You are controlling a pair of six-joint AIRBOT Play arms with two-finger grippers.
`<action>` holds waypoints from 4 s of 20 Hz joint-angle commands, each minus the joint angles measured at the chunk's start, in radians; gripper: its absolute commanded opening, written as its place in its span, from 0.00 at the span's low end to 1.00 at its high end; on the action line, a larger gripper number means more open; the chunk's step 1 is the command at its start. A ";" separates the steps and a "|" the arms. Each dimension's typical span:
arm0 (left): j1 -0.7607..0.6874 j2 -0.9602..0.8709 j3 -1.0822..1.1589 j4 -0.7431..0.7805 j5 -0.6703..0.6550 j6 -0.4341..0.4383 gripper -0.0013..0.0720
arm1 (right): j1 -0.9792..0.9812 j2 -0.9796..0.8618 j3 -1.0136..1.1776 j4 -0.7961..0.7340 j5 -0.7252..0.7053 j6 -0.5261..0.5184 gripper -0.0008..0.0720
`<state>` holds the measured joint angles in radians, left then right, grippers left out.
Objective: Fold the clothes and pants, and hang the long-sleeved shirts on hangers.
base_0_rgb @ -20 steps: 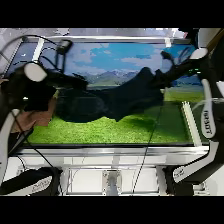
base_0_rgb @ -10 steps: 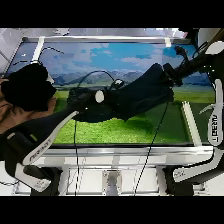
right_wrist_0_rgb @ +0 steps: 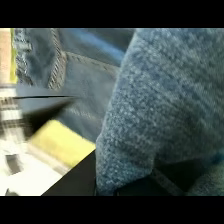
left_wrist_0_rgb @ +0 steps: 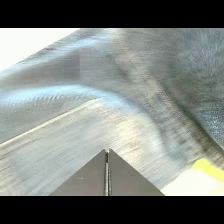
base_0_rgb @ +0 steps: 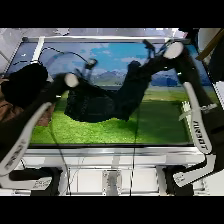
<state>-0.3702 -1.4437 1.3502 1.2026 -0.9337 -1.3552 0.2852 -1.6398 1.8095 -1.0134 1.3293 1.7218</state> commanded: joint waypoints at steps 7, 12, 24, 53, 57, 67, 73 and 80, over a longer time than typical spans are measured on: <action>0.356 0.357 0.000 0.047 -0.202 -0.004 0.05 | 0.541 -0.260 0.001 -0.049 -0.869 0.079 0.04; 0.360 0.378 -0.003 0.047 -0.247 0.021 0.05 | 0.643 -0.393 0.001 0.077 -1.116 0.095 0.51; 0.359 0.364 -0.003 0.046 -0.244 0.032 0.05 | 0.221 -0.262 0.108 -0.264 -0.201 -0.036 0.86; 0.330 0.147 -0.079 0.107 -0.325 0.009 0.05 | 0.065 -0.571 0.152 0.473 -0.165 -0.277 0.04; 0.330 0.299 -0.078 0.106 -0.285 0.009 0.05 | -0.130 -0.473 0.219 0.264 0.042 -0.248 0.04; 0.330 0.666 -0.079 0.106 -0.260 -0.061 0.05 | -0.765 -0.130 0.206 -0.223 0.306 -0.217 0.04; 0.330 0.676 -0.079 0.106 -0.260 -0.116 0.05 | -1.205 0.010 0.021 -0.267 0.270 -0.251 0.04; 0.328 0.669 -0.079 0.106 -0.260 -0.135 0.05 | -1.523 0.188 -0.487 -0.278 0.061 -0.307 0.04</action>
<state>-0.0418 -0.7746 1.2716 1.3083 -1.1938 -1.4849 -1.1217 -1.5173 1.5127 -1.2789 1.4742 1.4364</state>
